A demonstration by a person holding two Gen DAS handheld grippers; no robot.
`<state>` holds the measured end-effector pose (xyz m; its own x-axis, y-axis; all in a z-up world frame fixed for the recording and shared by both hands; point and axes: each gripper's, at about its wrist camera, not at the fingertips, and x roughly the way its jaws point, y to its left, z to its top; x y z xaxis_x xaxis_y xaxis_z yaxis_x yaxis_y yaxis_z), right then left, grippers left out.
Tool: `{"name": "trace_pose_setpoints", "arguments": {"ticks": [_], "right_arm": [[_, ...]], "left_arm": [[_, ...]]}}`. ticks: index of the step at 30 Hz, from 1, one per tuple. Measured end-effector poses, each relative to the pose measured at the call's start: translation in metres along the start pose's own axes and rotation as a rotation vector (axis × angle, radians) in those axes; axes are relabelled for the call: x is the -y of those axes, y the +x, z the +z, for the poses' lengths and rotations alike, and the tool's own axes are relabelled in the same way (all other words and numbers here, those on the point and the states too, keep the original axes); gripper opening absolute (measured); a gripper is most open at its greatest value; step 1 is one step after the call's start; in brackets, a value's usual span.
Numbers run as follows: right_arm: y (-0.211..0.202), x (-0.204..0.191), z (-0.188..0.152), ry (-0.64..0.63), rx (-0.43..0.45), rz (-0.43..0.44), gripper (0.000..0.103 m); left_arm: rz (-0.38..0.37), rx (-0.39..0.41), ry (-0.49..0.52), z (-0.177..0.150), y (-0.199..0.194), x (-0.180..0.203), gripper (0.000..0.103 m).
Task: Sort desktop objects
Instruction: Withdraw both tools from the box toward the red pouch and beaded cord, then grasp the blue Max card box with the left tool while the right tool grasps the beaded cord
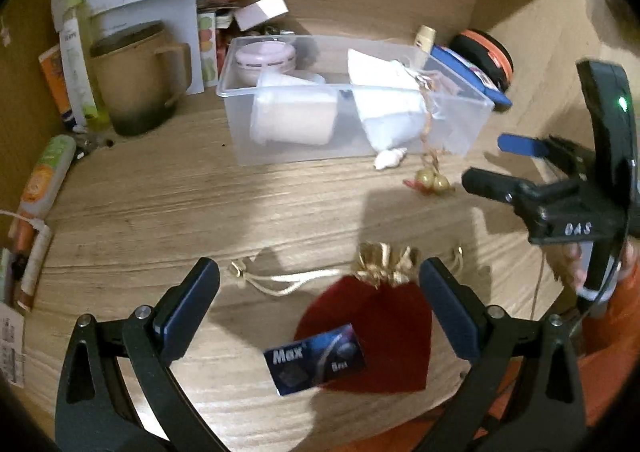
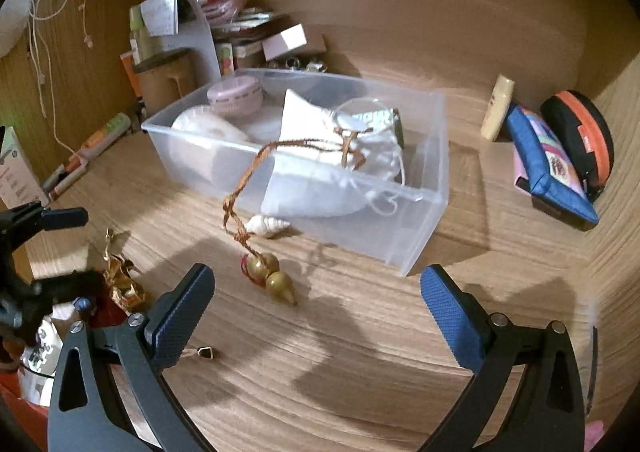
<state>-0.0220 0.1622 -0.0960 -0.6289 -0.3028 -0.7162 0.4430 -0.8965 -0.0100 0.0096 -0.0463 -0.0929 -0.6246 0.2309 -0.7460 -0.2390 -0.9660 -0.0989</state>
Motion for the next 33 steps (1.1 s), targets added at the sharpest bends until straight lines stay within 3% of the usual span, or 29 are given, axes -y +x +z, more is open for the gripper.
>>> {"name": "trace_pose_setpoints", "arguments": {"ticks": [3,9,15,16,18,26,31,33], "right_arm": [[-0.001,0.001,-0.002,0.002,-0.002,0.007,0.103],[0.004,-0.001,-0.003,-0.005,-0.001,0.024,0.101],[0.017,-0.01,-0.004,-0.04,-0.036,0.06,0.098],[0.019,-0.013,-0.004,-0.054,-0.044,0.061,0.095],[0.024,-0.016,-0.003,-0.076,-0.059,0.07,0.088],[0.039,-0.027,-0.004,-0.153,-0.097,0.091,0.065],[0.043,-0.023,-0.001,-0.123,-0.11,0.128,0.051],[0.043,-0.02,0.0,-0.108,-0.109,0.136,0.048]], "left_arm": [[0.039,0.005,-0.004,-0.007,-0.009,-0.003,0.101],[0.09,-0.017,-0.12,-0.019,-0.014,-0.017,0.101],[0.111,-0.019,-0.114,-0.029,-0.015,-0.008,0.1],[0.115,-0.019,-0.111,-0.031,-0.015,-0.006,0.098],[0.113,-0.035,-0.115,-0.032,-0.013,-0.004,0.081],[0.141,-0.042,-0.124,-0.036,-0.009,-0.002,0.062],[0.147,-0.03,-0.128,-0.037,-0.01,-0.004,0.056],[0.153,-0.026,-0.127,-0.038,-0.011,-0.005,0.048]]}}
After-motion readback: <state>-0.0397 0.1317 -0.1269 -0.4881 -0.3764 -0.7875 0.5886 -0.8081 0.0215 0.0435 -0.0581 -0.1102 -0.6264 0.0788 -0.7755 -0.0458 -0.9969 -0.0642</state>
